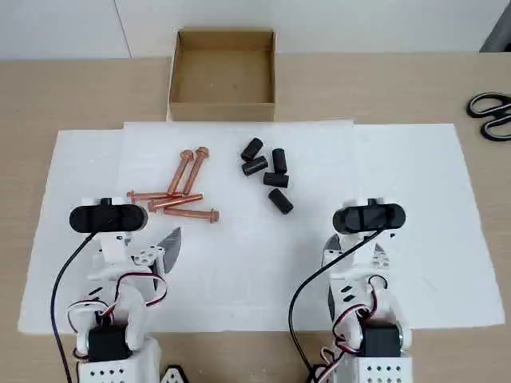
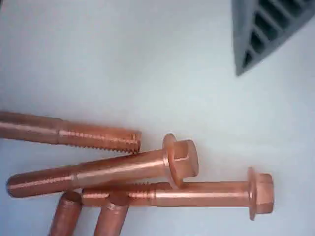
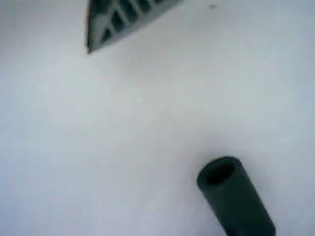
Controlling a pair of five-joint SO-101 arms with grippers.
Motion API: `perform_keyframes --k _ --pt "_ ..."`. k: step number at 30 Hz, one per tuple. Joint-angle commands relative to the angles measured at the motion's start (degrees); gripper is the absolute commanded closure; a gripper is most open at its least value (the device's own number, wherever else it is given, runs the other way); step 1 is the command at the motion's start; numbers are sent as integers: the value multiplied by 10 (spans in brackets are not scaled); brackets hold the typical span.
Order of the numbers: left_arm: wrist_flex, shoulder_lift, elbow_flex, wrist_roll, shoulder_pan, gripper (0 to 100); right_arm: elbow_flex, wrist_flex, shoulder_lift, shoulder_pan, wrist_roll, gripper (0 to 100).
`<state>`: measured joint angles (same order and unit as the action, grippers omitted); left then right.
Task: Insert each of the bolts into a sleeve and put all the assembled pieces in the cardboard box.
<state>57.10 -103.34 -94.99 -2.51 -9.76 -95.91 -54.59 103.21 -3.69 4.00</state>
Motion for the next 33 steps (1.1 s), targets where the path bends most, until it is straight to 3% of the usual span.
perform_keyframes --k 1,30,33 --pt "-13 -4 1 0 1 686 -3 13 7 4 -2 798" --pt "-13 -4 1 1 1 686 -3 13 7 4 -2 798" --pt "-14 -4 1 1 26 686 -3 13 7 4 -2 798"
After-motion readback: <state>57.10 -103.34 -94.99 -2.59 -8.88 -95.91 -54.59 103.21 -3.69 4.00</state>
